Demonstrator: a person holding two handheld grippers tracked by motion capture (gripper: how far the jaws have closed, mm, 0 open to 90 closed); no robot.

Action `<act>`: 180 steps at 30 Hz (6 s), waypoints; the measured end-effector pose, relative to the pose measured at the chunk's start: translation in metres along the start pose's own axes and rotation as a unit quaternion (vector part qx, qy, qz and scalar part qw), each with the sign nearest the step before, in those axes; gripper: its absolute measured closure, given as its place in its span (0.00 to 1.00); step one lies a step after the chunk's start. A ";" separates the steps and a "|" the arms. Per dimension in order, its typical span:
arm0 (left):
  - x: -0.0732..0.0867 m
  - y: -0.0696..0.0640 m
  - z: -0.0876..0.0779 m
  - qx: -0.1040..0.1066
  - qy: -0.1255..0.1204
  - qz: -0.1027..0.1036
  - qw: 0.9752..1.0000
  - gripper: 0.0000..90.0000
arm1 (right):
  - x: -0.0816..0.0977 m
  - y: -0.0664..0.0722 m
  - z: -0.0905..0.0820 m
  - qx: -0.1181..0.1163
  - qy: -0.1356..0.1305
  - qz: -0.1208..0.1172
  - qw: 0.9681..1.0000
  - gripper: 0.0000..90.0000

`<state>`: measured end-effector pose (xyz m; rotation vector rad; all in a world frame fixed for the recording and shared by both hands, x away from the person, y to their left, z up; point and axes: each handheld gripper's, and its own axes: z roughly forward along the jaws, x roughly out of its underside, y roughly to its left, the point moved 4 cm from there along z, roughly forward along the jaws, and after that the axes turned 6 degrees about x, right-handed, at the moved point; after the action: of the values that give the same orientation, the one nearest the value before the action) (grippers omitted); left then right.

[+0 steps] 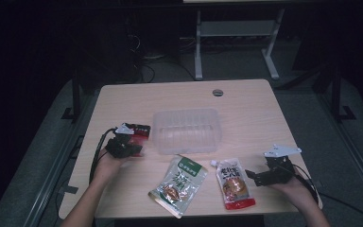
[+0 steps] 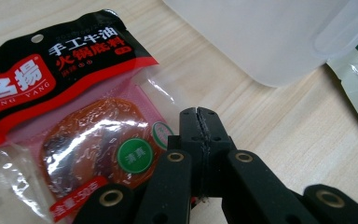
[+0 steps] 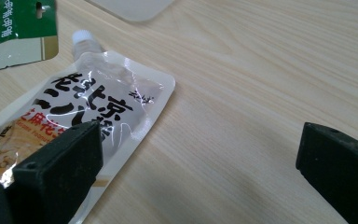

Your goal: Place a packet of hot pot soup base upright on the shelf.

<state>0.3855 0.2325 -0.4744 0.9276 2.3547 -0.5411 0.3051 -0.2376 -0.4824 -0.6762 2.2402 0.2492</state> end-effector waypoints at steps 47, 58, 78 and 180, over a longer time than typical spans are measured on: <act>-0.019 0.073 -0.019 -0.070 -0.006 -0.052 0.996 0.99 | 0.006 -0.007 0.001 0.006 0.010 0.008 1.000 0.00; -0.010 0.074 -0.008 -0.044 0.013 -0.055 0.997 0.99 | 0.008 -0.008 0.000 0.005 0.010 0.009 1.000 0.00; 0.022 0.081 -0.046 -0.055 -0.003 -0.066 0.996 0.99 | 0.007 -0.006 0.002 0.004 0.012 0.006 1.000 0.00; 0.073 0.014 -0.053 -0.035 0.061 0.005 0.997 1.00 | -0.099 0.157 0.048 -0.227 0.002 -0.072 0.971 0.09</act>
<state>0.3326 0.3069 -0.4806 0.9648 2.4600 -0.4043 0.3059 -0.0490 -0.4489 -1.0739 2.1403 0.7020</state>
